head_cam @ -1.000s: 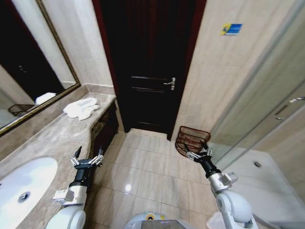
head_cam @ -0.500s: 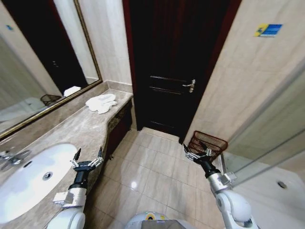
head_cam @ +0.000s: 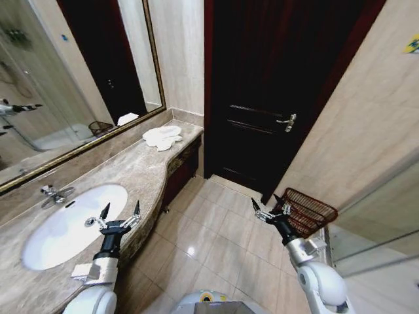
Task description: Discard the used towel into the hamper.
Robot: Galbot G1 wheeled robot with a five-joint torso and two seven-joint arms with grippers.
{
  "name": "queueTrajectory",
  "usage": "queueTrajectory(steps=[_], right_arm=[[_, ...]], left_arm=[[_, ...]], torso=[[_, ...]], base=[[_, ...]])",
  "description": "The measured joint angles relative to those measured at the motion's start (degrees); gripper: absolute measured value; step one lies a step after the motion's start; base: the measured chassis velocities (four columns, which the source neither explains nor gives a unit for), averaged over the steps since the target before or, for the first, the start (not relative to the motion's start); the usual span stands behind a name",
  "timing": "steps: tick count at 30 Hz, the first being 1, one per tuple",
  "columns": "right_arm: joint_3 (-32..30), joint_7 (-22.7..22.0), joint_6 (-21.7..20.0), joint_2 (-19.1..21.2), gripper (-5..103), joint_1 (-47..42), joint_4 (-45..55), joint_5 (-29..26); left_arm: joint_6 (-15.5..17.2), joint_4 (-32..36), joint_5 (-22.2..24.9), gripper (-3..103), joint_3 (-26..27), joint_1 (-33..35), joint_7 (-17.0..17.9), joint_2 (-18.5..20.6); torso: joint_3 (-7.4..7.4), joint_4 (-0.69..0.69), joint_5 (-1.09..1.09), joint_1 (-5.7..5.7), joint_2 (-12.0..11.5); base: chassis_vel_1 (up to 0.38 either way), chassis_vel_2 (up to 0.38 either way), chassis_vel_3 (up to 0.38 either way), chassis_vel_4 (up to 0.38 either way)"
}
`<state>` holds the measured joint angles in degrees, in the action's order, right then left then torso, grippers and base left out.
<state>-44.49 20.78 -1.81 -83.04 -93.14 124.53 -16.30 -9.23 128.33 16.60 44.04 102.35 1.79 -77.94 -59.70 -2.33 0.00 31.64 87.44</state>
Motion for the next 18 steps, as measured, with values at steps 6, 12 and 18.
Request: queueTrajectory(steps=[6,12,18], right_arm=[[-0.01,0.94,0.05,-0.01,100,0.33,-0.55,-0.24],[0.12,1.19,0.28,-0.15,100,0.48,-0.87,-0.07],[0.13,1.22,0.31,-0.16,100,0.65,-0.93,0.04]], left_arm=[[-0.13,-0.05,-0.07,100,0.01,0.17,-0.10,0.19],[-0.29,0.17,-0.16,100,-0.07,0.13,-0.34,0.14],[-0.29,0.27,-0.17,100,-0.03,0.12,-0.34,0.17]], torso=[[0.00,0.00,0.00,0.00,0.00],[0.00,0.00,0.00,-0.01,0.00],[0.00,-0.01,0.00,-0.01,0.00]], base=[[0.000,0.000,0.000,0.000],[0.000,0.000,0.000,0.000],[-0.051,0.061,0.061,-0.058]])
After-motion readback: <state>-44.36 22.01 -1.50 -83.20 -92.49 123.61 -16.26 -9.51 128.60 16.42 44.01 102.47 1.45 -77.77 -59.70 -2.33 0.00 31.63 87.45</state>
